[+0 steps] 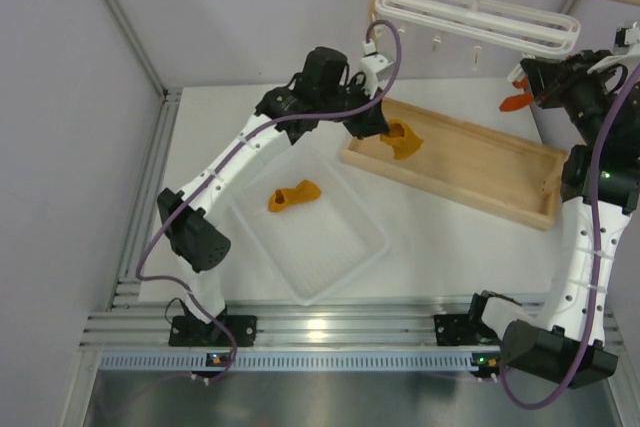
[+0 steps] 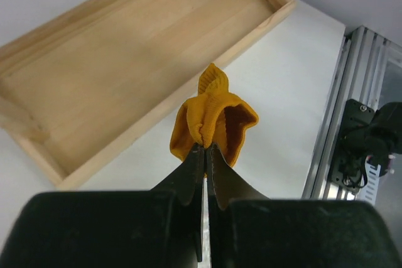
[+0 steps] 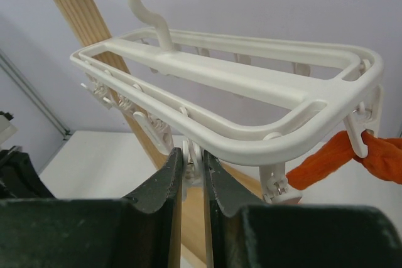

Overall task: Clip the socks to the hanger
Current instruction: Clamp the sock onto the hanger.

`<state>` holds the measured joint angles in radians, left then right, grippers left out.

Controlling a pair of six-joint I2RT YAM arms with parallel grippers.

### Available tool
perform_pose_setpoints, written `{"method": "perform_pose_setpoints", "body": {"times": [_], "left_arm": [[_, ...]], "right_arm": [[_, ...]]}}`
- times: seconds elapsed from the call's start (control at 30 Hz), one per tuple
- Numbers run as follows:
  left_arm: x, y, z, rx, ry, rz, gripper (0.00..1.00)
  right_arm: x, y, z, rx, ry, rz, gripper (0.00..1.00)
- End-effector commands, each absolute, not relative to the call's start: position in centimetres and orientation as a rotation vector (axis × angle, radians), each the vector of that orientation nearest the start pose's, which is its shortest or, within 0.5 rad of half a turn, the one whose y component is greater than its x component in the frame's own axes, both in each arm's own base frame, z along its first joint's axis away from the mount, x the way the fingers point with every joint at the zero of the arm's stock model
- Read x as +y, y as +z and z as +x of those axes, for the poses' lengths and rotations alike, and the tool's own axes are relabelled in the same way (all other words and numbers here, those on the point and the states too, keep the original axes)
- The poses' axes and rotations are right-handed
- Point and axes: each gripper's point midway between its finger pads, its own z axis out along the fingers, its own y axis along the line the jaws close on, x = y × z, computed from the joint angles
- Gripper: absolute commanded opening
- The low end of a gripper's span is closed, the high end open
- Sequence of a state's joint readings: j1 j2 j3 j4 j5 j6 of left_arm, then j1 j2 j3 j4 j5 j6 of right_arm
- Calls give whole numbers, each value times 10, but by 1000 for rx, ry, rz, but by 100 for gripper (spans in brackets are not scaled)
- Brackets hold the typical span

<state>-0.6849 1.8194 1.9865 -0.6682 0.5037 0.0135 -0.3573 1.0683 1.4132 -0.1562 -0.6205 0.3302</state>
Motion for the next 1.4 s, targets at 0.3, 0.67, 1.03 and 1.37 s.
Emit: {"method": "perform_pose_setpoints", "body": {"times": [0.3,0.67,1.03,1.37], "left_arm": [[-485,424,345,1488,-1168,882,0],[-506,438,349,1405,-1225,812,0],[-513,434,343,1423,-1266,810,0],[-513,443,341,1402,-1291,796,0]], "right_arm": [[23,497,332,1370,512,-102,0],[47,481,337,1397,564,-208,0],[75,474,333,1389,549,-350,0],[86,457,324,1392,469,-519,0]]}}
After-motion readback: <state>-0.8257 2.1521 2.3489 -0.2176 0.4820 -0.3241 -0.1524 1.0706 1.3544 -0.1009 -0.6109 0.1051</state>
